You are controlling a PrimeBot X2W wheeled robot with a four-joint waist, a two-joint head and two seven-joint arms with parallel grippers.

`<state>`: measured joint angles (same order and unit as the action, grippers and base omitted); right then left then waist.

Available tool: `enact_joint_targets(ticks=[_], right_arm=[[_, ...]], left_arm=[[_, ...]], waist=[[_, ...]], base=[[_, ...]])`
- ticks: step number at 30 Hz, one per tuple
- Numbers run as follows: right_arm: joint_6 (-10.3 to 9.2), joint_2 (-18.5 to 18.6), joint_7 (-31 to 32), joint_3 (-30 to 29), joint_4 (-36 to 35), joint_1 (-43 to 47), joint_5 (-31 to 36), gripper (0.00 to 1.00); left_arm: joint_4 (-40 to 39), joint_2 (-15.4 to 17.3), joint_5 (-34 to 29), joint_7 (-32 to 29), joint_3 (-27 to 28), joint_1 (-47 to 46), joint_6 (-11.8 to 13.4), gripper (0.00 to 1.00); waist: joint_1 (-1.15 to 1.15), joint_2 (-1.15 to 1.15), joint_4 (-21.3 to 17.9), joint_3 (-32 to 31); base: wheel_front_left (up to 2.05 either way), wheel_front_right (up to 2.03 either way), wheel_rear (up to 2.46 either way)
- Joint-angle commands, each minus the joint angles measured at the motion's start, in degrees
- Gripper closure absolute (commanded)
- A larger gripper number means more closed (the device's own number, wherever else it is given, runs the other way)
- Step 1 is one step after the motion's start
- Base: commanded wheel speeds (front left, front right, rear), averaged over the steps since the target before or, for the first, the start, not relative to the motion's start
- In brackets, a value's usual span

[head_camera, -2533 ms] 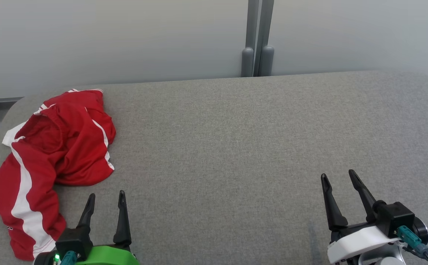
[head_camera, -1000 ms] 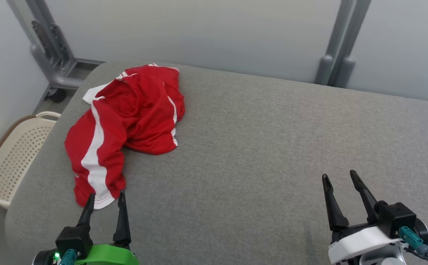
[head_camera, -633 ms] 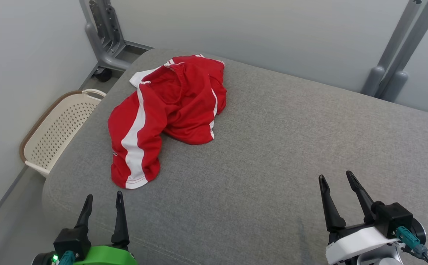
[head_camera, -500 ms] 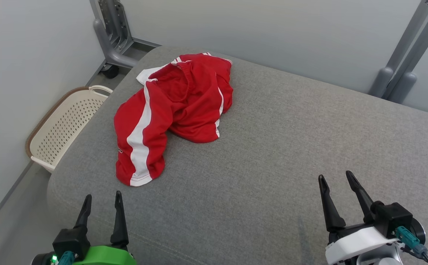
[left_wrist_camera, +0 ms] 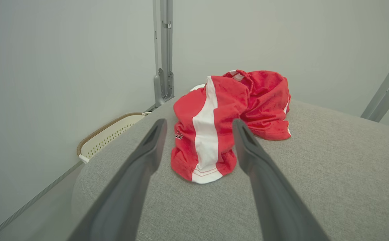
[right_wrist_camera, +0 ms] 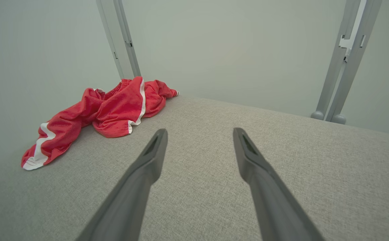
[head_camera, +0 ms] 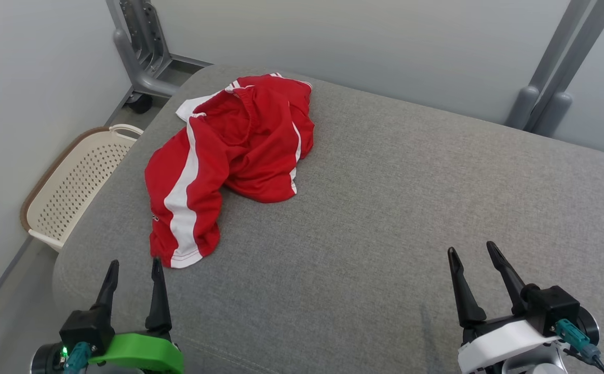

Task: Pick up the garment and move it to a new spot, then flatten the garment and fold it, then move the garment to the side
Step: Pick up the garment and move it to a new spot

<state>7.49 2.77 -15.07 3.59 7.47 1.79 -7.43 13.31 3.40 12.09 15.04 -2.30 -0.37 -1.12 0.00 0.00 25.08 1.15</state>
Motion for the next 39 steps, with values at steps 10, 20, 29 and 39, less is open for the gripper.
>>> enact_joint_targets(ticks=[10,20,29,39], right_arm=[[0.00,0.20,-0.21,0.67,0.40,-1.28,0.62,0.00],[0.00,0.20,-0.21,1.21,0.38,-3.37,2.07,0.00],[0.00,0.21,-0.21,1.77,0.31,-6.07,3.48,0.00],[0.00,0.20,-0.21,1.17,-0.34,-9.42,5.50,0.00]], left_arm=[[2.52,5.34,0.02,-4.74,0.23,-11.61,-2.55,0.00],[9.37,8.77,2.56,-13.98,0.14,-25.53,-4.14,0.00],[18.97,10.44,5.37,-19.66,-0.46,-33.83,-5.37,0.00],[27.33,12.08,9.15,-25.81,-2.34,-38.16,-6.19,0.00]], waist=[[0.00,0.00,-2.72,0.93],[0.00,0.00,-5.80,4.90],[0.00,0.00,-8.90,10.58],[0.00,0.00,-12.01,17.07]], base=[[0.00,0.00,0.00],[0.00,0.00,0.00],[0.00,0.00,0.00],[0.00,0.00,0.00]])
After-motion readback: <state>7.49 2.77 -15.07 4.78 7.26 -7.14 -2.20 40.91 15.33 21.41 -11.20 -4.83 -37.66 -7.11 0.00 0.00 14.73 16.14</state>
